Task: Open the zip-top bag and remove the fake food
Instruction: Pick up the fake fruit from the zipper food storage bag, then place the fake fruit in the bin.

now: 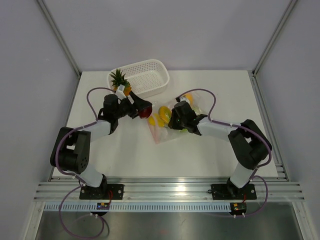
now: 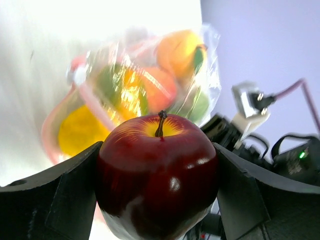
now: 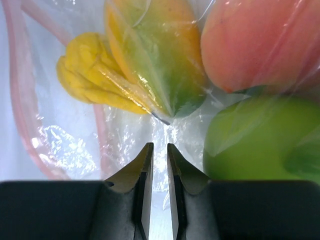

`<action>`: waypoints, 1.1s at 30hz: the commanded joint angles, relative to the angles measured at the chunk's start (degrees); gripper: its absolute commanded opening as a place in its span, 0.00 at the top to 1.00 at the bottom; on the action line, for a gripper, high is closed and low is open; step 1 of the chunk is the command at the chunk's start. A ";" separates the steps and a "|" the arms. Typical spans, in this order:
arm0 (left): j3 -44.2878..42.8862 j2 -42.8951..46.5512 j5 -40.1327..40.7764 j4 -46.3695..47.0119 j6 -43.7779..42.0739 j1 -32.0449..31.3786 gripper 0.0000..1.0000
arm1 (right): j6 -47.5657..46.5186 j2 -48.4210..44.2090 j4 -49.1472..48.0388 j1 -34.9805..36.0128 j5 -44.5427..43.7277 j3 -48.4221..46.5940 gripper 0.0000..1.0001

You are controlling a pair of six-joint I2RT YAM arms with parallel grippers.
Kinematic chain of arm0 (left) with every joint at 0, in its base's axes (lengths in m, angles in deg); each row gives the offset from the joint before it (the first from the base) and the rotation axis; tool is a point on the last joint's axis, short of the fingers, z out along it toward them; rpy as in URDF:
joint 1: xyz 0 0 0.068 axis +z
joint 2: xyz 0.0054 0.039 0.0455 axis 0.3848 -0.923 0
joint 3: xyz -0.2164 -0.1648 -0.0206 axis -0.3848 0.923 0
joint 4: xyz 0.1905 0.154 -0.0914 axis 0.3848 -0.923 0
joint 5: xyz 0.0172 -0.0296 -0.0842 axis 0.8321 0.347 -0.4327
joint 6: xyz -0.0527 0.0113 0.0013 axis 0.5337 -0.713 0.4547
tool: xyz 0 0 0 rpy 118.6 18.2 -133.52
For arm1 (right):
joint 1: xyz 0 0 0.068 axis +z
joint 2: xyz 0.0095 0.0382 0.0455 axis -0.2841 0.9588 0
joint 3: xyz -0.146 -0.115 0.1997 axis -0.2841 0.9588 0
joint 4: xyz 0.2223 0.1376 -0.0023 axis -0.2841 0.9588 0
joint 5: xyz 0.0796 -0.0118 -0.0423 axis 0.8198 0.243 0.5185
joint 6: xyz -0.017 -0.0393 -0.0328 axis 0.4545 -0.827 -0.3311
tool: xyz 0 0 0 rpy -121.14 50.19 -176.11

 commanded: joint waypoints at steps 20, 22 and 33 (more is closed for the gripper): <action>-30.67 -17.90 25.25 -4.03 -3.91 1.24 0.39 | 2.73 -10.84 -7.36 -0.31 7.77 4.91 0.73; -34.10 -20.27 25.95 -5.43 -4.44 1.24 0.39 | 3.00 -11.02 -7.54 -0.31 8.30 5.09 0.73; -36.74 -24.76 36.06 -3.33 -7.69 1.06 0.36 | 4.41 -11.90 -8.95 -0.31 9.70 5.79 0.72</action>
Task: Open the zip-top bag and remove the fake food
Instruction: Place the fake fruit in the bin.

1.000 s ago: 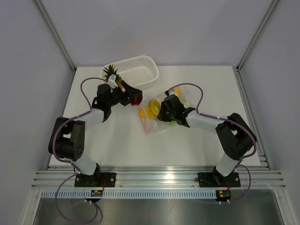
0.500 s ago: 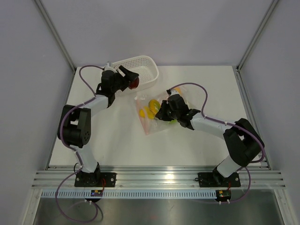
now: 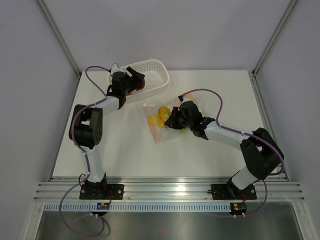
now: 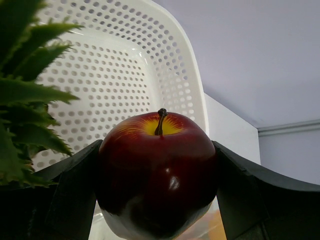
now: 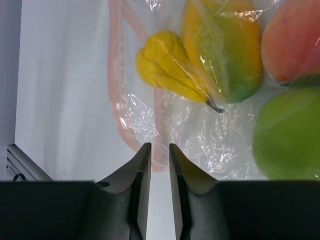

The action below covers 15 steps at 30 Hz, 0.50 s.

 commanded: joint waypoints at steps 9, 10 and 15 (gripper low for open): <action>-3.24 -3.03 8.45 3.45 -6.38 0.17 0.27 | 0.84 -3.82 -2.48 -0.27 0.66 0.70 0.71; -3.24 -3.11 8.37 3.53 -6.65 0.17 0.23 | 0.93 -3.90 -2.56 -0.27 0.66 0.79 0.71; -2.80 -2.50 7.75 3.53 -7.00 0.17 0.13 | 0.67 -4.17 -2.48 -0.18 0.66 0.79 0.70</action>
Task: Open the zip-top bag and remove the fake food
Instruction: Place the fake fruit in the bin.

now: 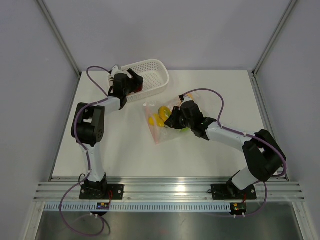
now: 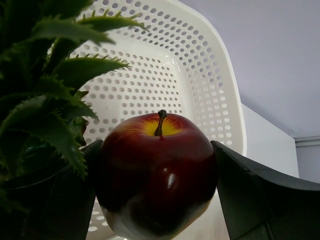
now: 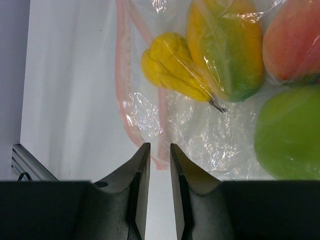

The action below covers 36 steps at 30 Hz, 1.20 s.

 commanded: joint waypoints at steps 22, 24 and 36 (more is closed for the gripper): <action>18.18 28.38 -4.94 -5.69 -0.35 -0.88 0.02 | -9.08 2.19 7.04 3.33 -1.99 -7.60 0.43; 23.37 31.55 -5.55 -6.48 -0.17 -1.32 0.02 | -9.96 2.72 7.82 4.47 -3.23 -8.47 0.34; 43.41 50.10 -5.55 -7.28 5.45 -9.50 0.02 | -16.28 6.93 13.89 10.01 -14.91 -14.89 0.29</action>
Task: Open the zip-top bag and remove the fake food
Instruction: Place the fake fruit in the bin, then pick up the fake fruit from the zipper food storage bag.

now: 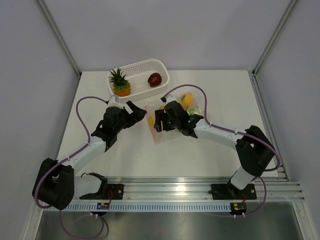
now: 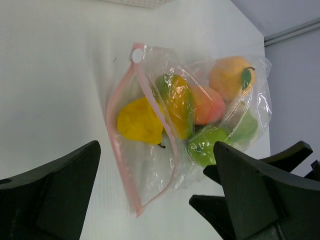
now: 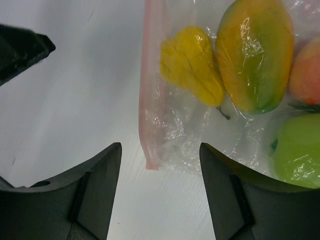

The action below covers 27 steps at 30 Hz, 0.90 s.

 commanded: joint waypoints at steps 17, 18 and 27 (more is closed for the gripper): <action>3.91 3.45 -0.95 2.03 -4.50 1.74 0.02 | -9.68 10.74 1.74 5.91 -21.77 -10.60 0.28; 4.35 3.53 -0.68 2.29 -4.59 1.66 0.02 | -9.86 11.10 2.00 5.91 -23.78 -10.95 0.29; 4.97 -1.21 -3.84 5.88 -3.19 1.83 0.05 | -9.33 12.16 1.04 5.99 -24.95 -11.31 0.61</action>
